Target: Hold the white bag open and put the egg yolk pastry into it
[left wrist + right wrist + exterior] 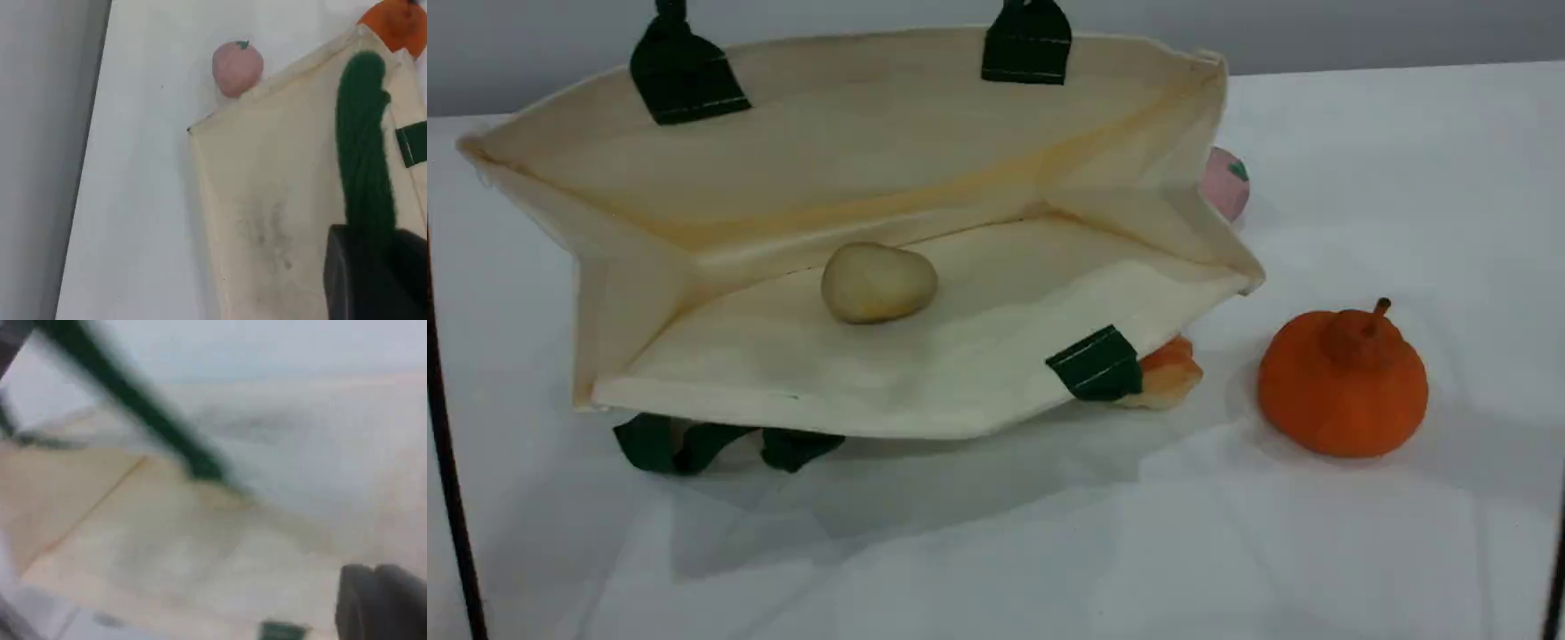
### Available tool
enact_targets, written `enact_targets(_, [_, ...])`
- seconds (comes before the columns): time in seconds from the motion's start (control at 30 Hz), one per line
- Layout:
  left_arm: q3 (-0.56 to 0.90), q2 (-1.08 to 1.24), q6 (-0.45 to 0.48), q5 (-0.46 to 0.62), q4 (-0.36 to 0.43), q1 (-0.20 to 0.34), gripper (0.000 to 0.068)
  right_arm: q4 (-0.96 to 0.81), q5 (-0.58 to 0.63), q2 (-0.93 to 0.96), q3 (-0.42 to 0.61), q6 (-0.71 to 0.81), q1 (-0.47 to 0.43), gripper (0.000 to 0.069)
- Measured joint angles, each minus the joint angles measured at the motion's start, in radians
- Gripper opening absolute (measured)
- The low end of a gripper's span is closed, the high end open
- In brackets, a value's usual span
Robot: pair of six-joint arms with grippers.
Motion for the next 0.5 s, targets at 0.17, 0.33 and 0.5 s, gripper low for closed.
enact_targets(0.17, [0.000,0.000,0.000,0.000,-0.001,0.000,0.0098,-0.010,-0.013,0.000,-0.049,-0.014,-0.140,0.0012])
enact_targets(0.33, [0.000,0.000,0.000,0.000,-0.002,0.000,0.0098,-0.058,-0.118,0.001,-0.057,-0.042,-0.174,0.0013])
enact_targets(0.5, [0.000,0.000,0.000,0.000,-0.004,0.000,0.0099,-0.057,-0.177,0.001,-0.057,-0.051,-0.174,0.0013])
